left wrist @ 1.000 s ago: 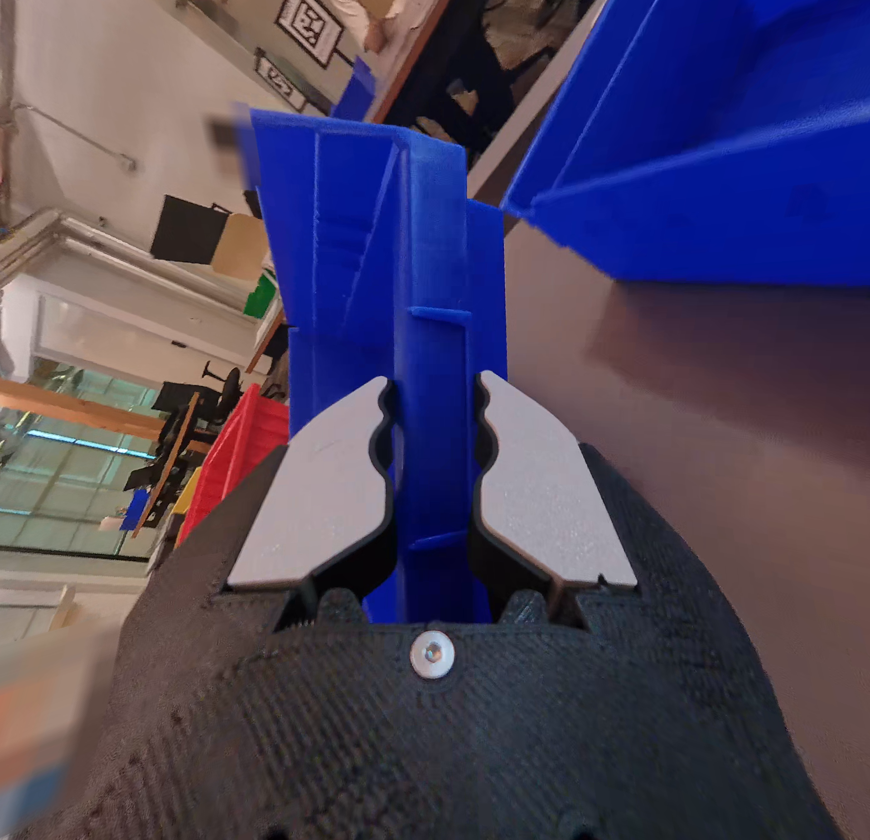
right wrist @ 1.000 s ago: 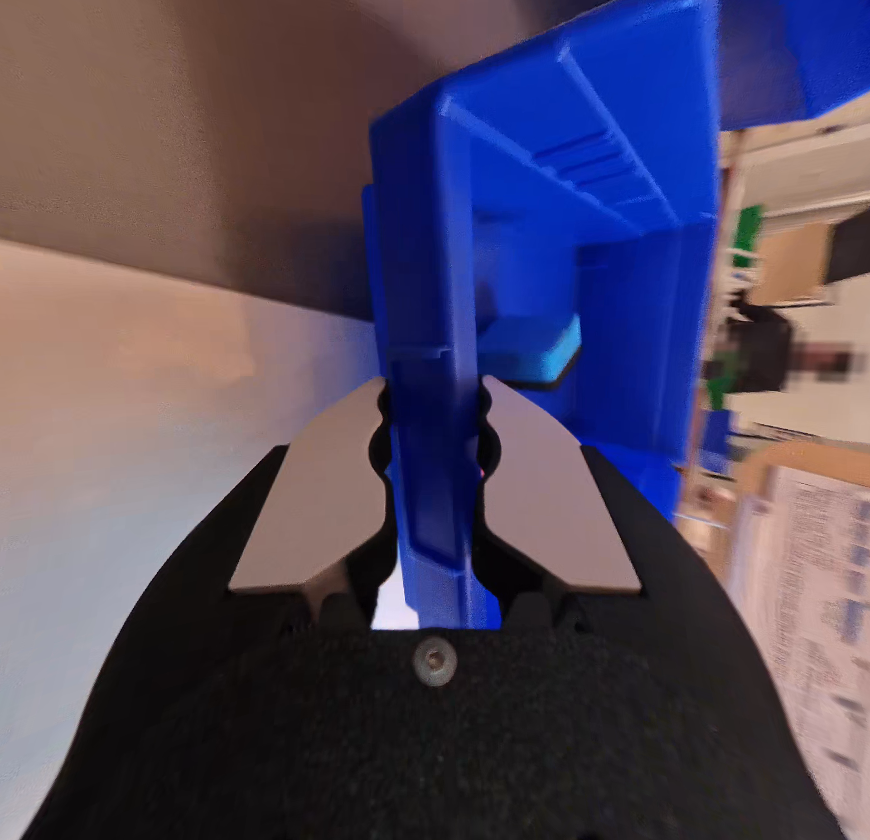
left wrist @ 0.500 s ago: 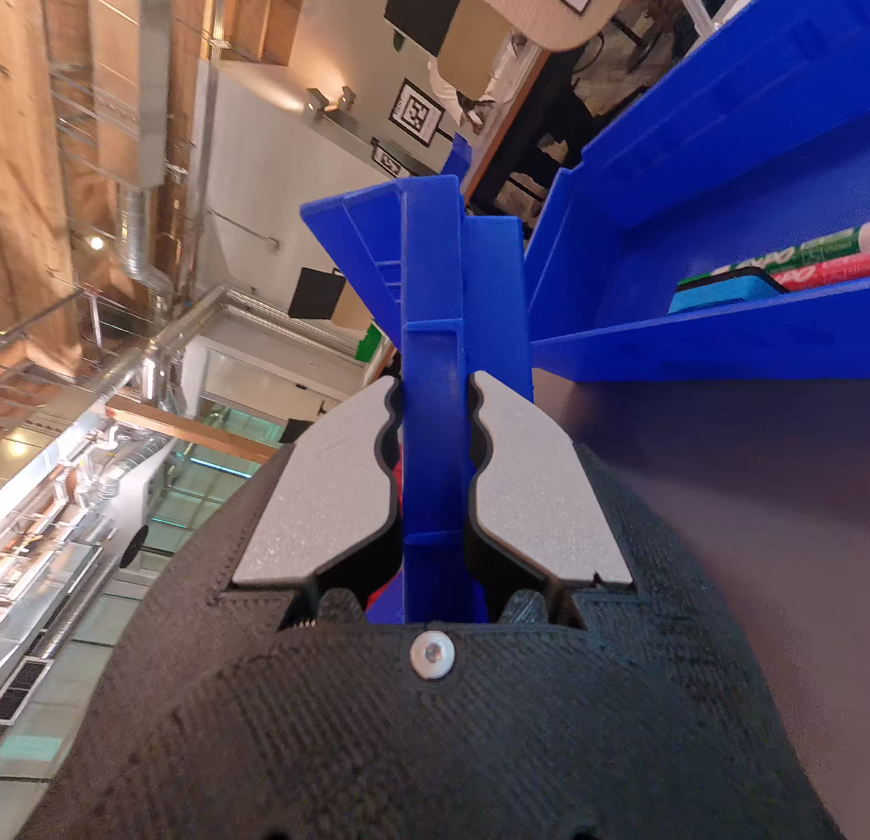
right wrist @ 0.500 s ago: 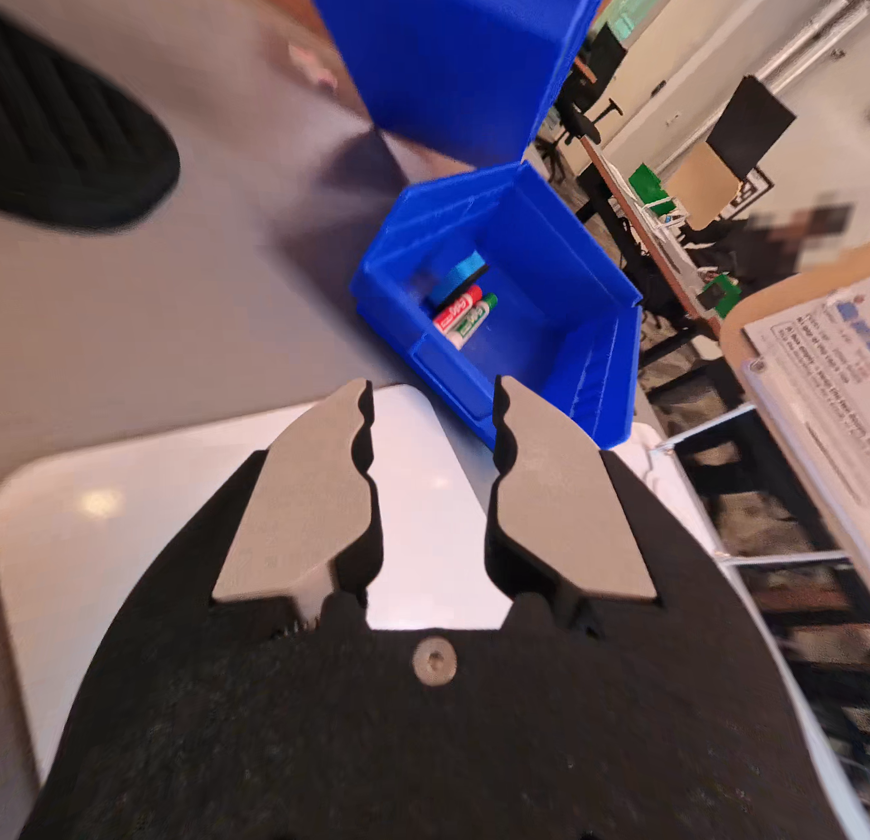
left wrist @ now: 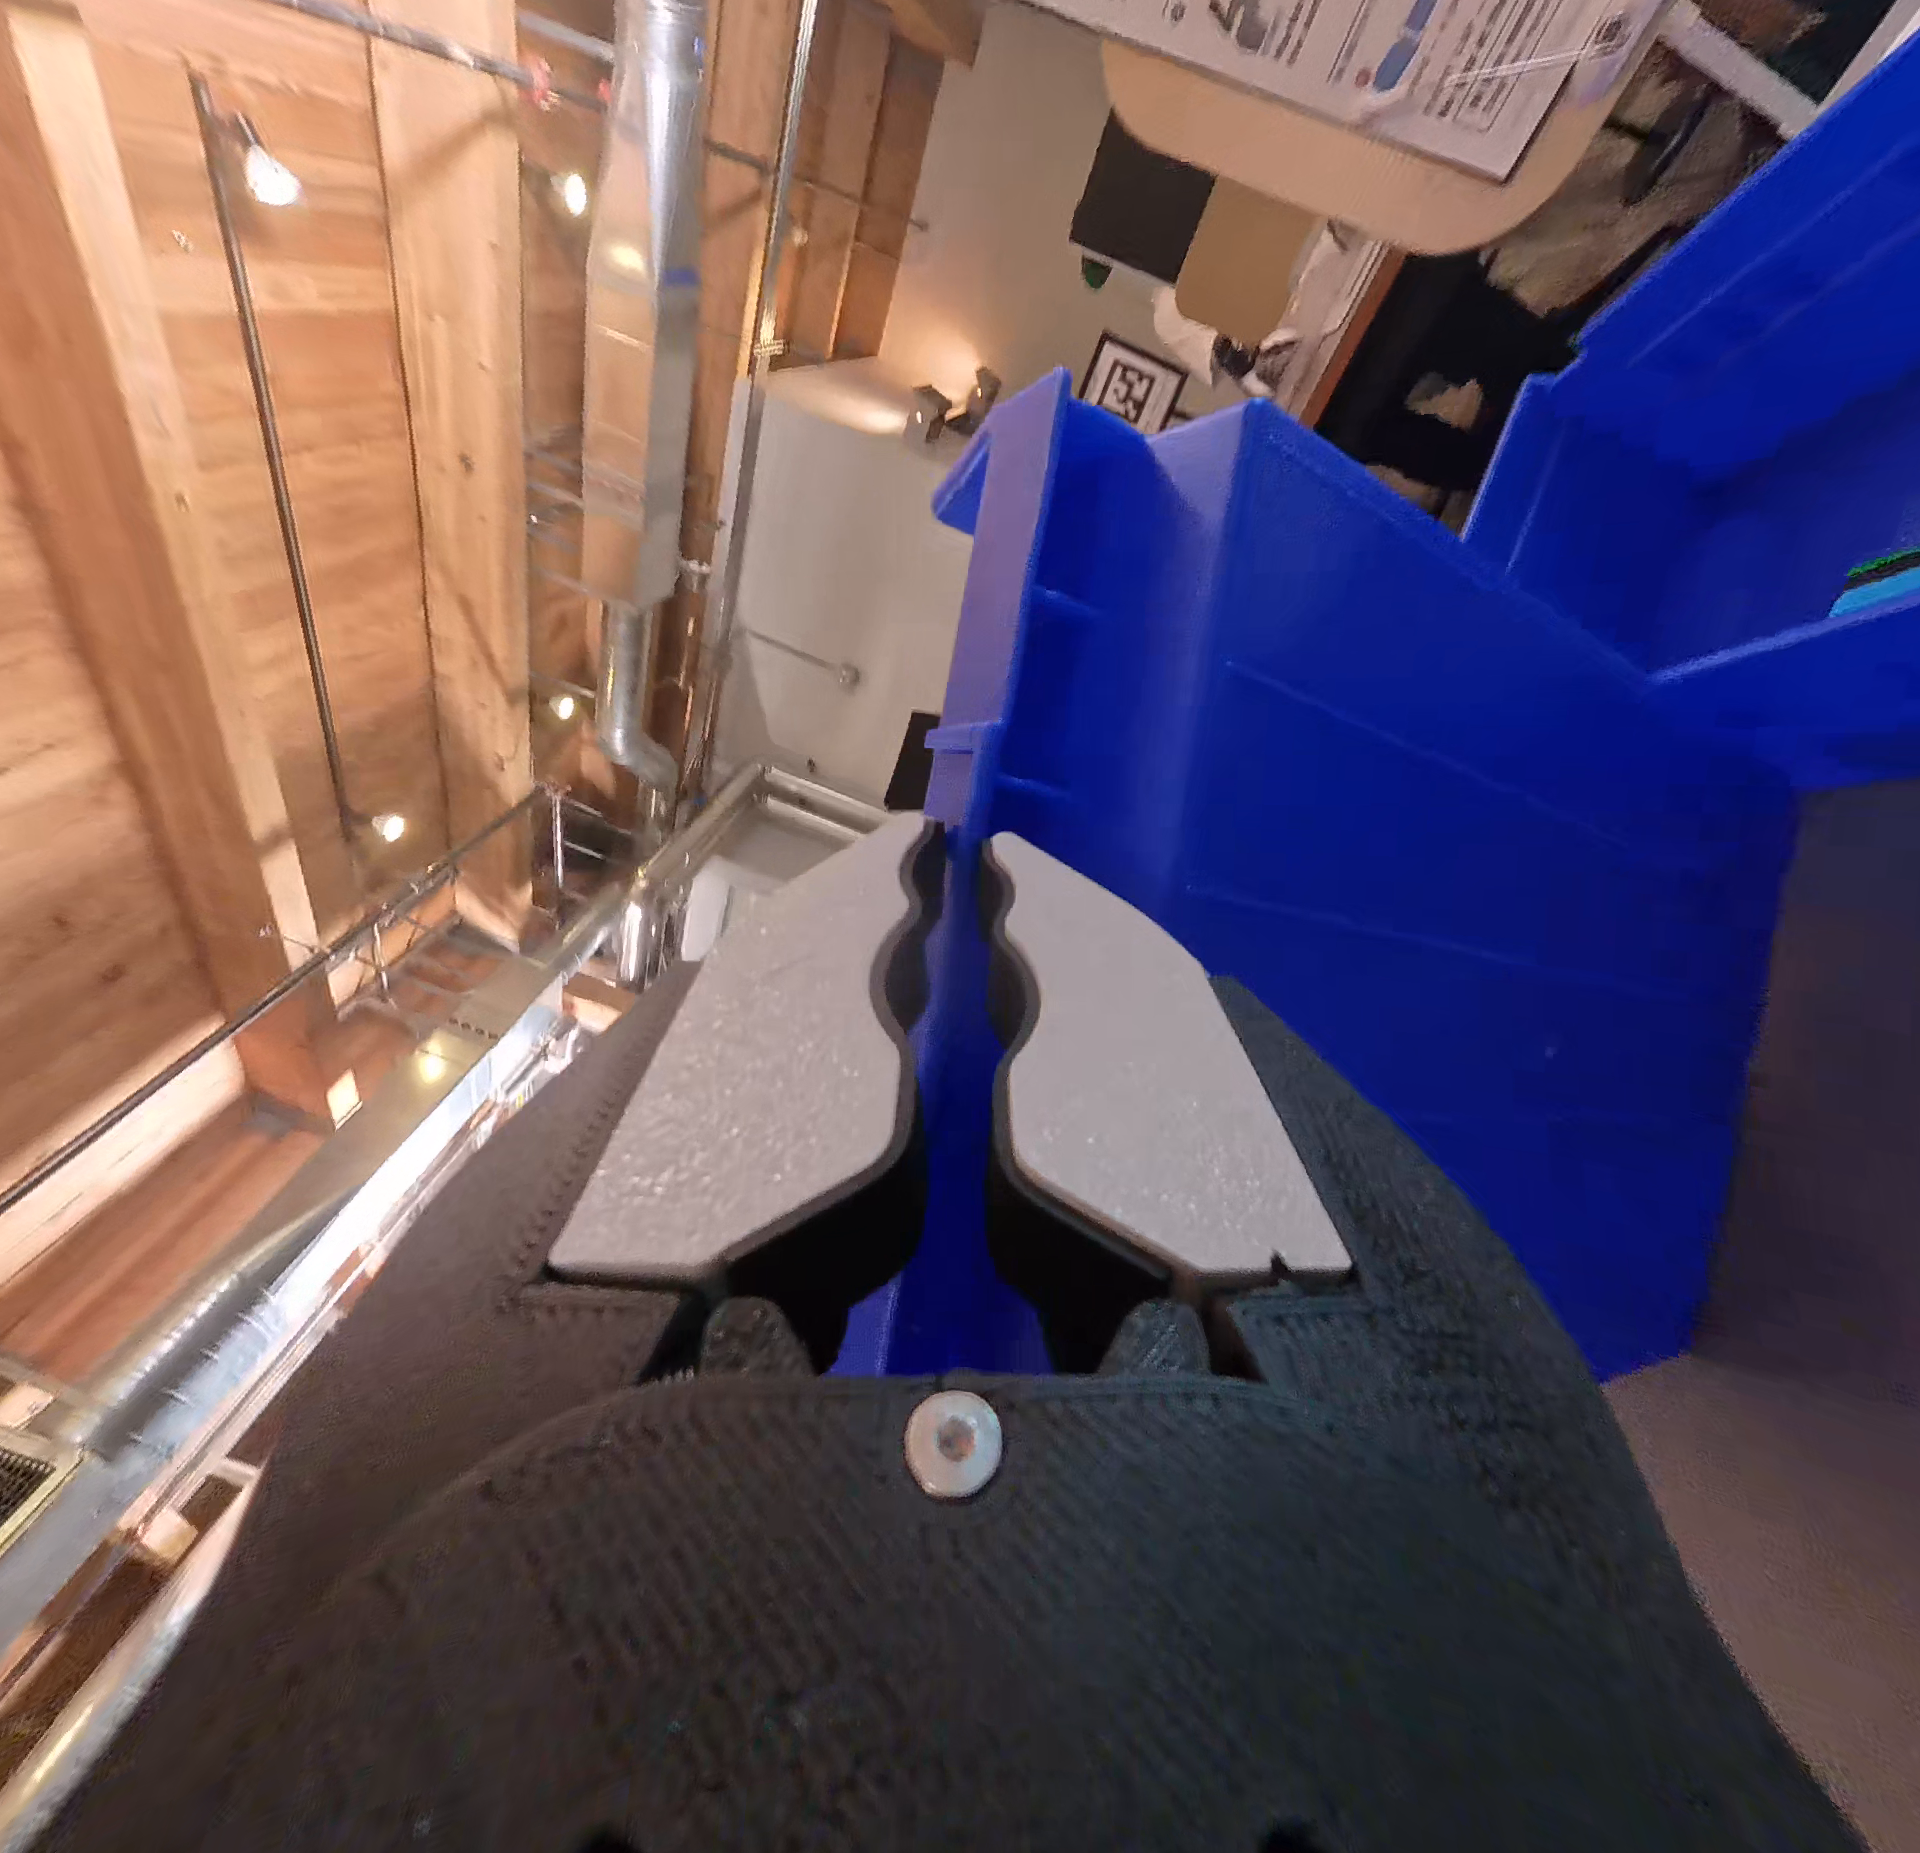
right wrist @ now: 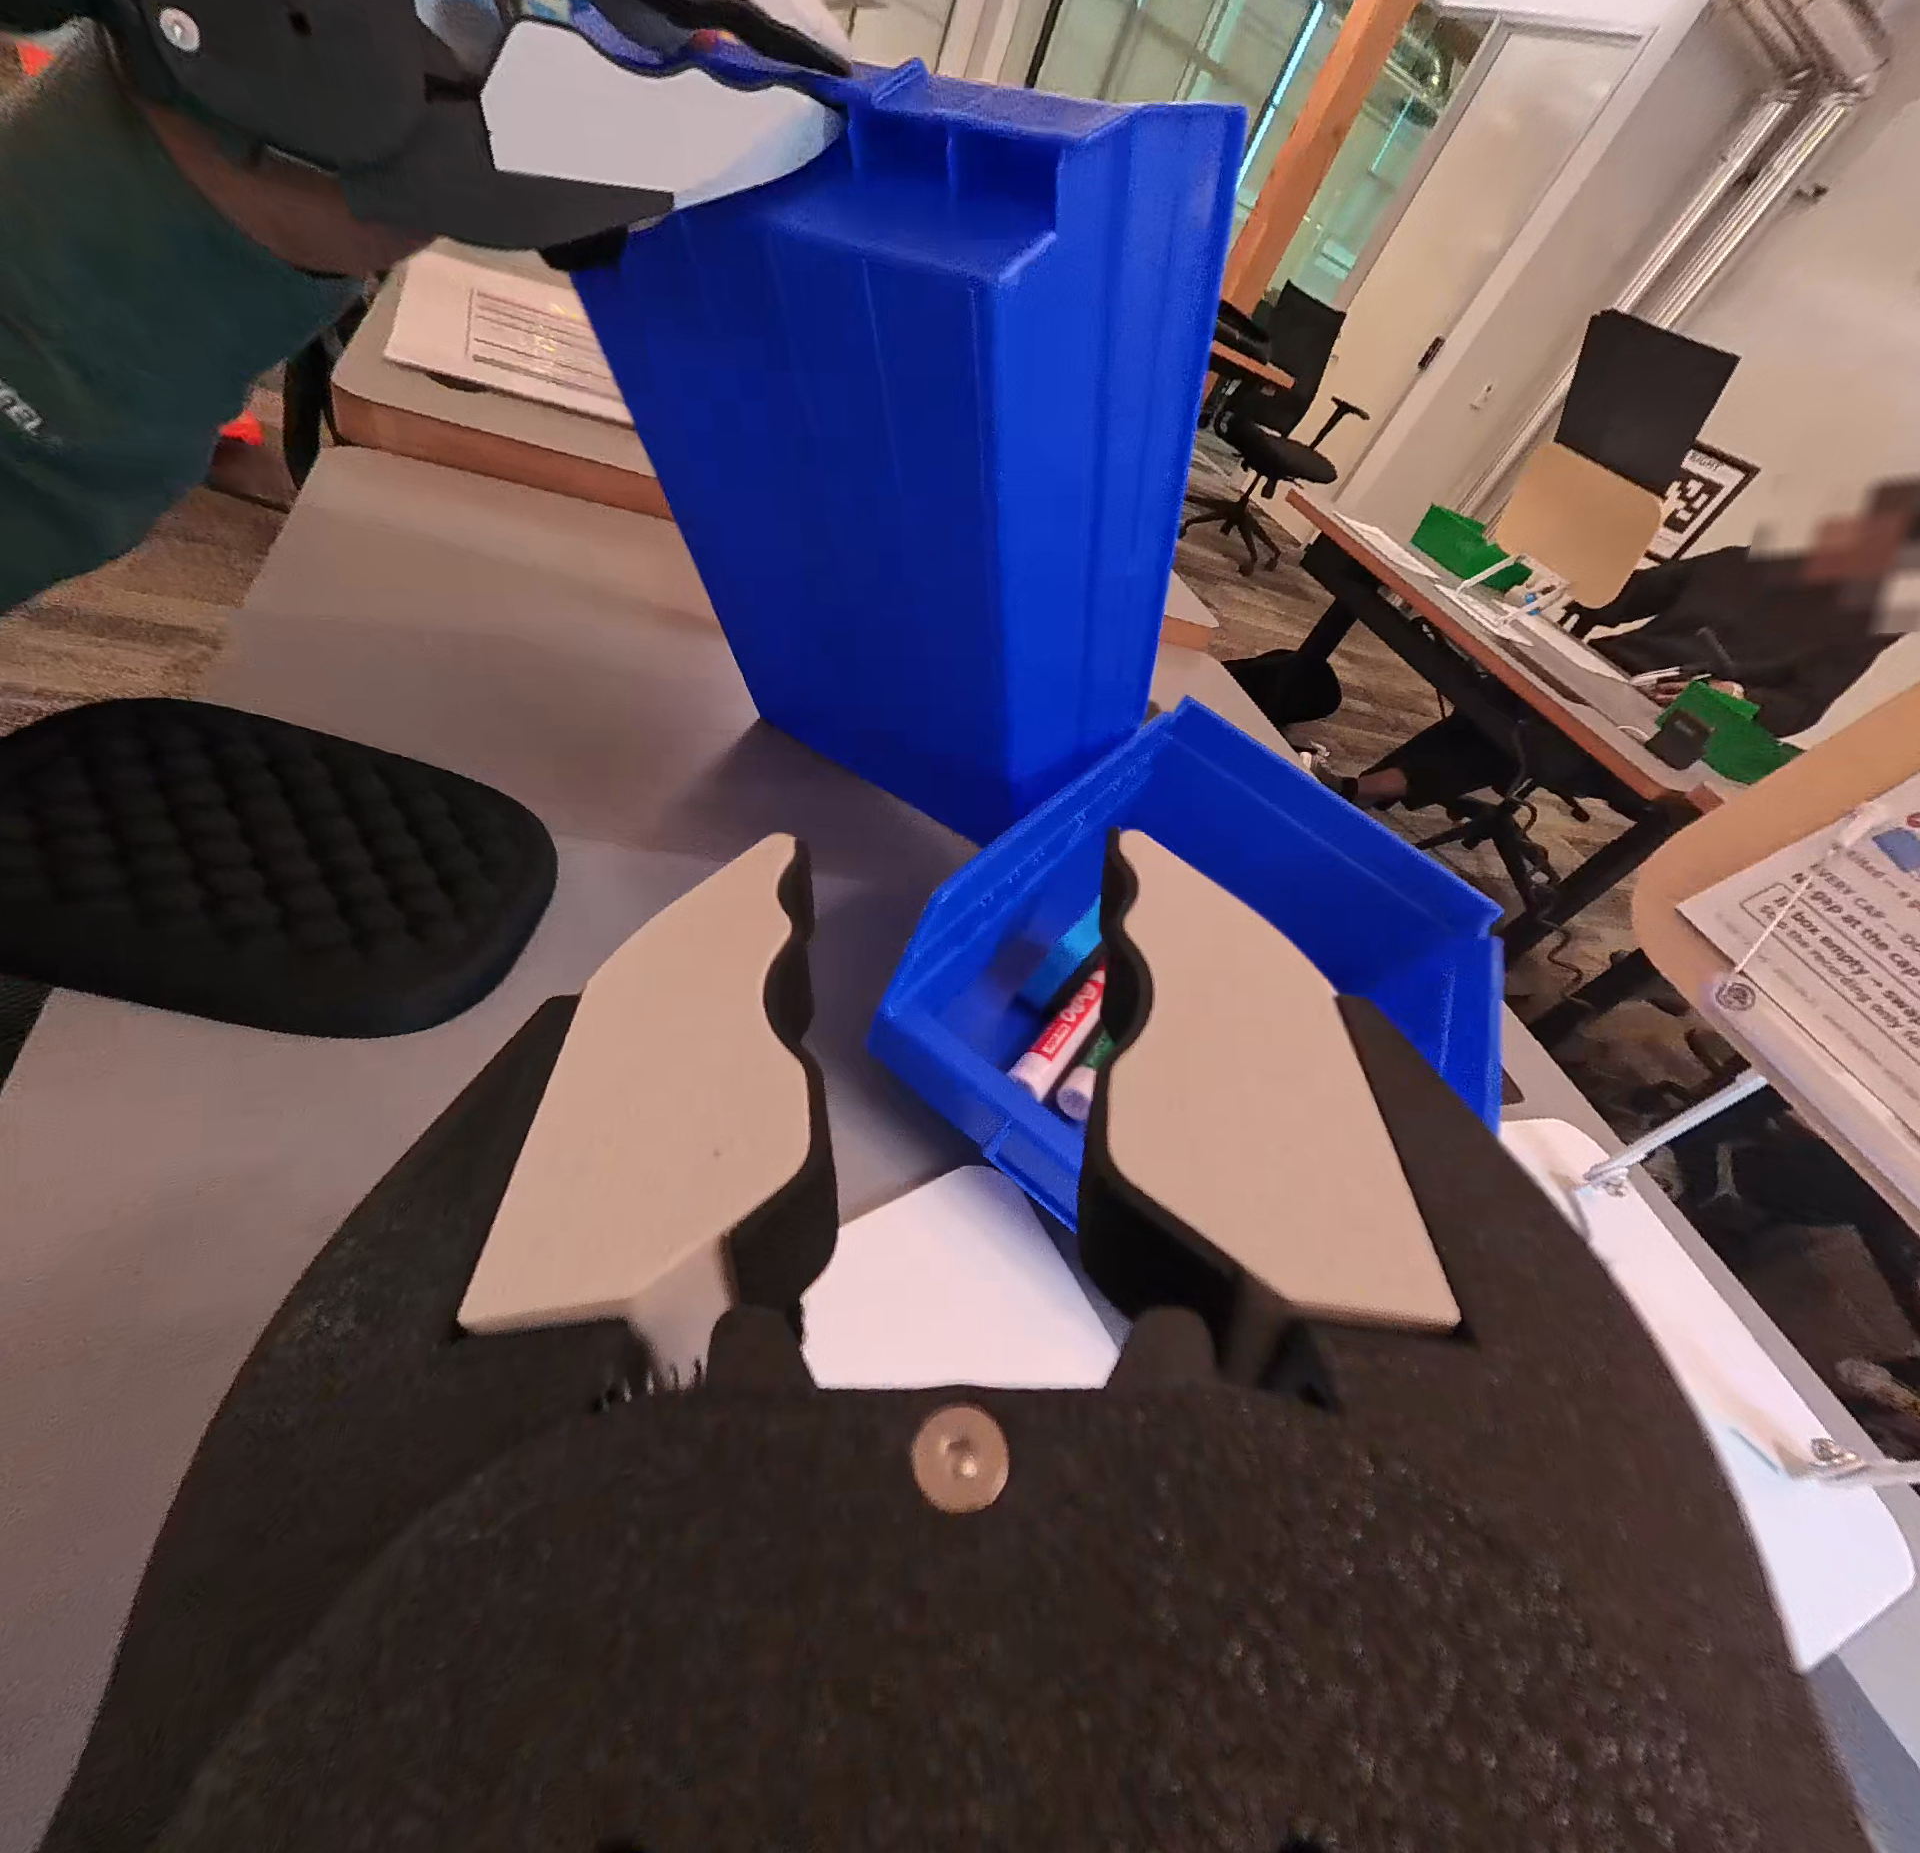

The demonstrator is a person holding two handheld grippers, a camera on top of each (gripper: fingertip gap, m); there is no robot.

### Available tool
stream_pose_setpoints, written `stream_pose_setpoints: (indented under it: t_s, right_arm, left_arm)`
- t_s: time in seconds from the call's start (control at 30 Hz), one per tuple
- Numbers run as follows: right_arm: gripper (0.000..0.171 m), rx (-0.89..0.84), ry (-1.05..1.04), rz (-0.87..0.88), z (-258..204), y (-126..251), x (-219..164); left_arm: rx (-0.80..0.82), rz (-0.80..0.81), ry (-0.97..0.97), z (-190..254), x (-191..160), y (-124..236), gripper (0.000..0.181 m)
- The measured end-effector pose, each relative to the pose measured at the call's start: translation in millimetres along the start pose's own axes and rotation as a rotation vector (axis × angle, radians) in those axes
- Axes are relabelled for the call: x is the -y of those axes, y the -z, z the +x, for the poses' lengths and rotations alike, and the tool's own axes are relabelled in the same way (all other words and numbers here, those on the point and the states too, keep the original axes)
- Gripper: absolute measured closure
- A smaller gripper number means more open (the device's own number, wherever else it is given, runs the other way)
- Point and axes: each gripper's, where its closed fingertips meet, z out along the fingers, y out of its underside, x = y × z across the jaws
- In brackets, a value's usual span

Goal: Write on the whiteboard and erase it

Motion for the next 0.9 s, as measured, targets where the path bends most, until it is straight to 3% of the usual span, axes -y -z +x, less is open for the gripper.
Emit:
stream_pose_setpoints:
  t_s: [0.33,0.47,0.53,0.6,0.63,0.7,0.73,0.83,0.9]
  right_arm:
    - [0.119,0.028,0.001,-0.05,-10,10,-22]
    - [0.119,0.035,-0.004,-0.068,-10,18,-32]
    - [0.12,0.045,-0.017,-0.077,-11,20,-38]
    - [0.12,0.056,-0.027,-0.085,-12,22,-42]
    - [0.12,0.057,-0.025,-0.086,-13,24,-43]
    - [0.121,0.055,-0.017,-0.089,-13,26,-45]
    - [0.121,0.054,-0.016,-0.091,-13,27,-46]
    - [0.122,0.05,-0.02,-0.084,-11,32,-46]
    - [0.123,0.042,-0.017,-0.087,-9,35,-47]
  left_arm:
    - [-0.186,0.041,0.051,20,16,15,0.17]
    - [-0.243,-0.032,0.059,24,13,20,0.15]
    - [-0.43,-0.064,0.098,41,14,29,0.144]
    - [-0.631,-0.124,0.137,63,12,38,0.11]
    - [-0.72,-0.157,0.134,76,9,42,0.108]
    - [-0.861,-0.192,0.043,103,2,52,0.128]
    - [-0.938,-0.221,-0.016,121,-6,59,0.15]
    - [-0.99,-0.356,-0.157,161,-42,54,0.149]
    - [-0.955,-0.357,-0.125,172,-49,44,0.148]
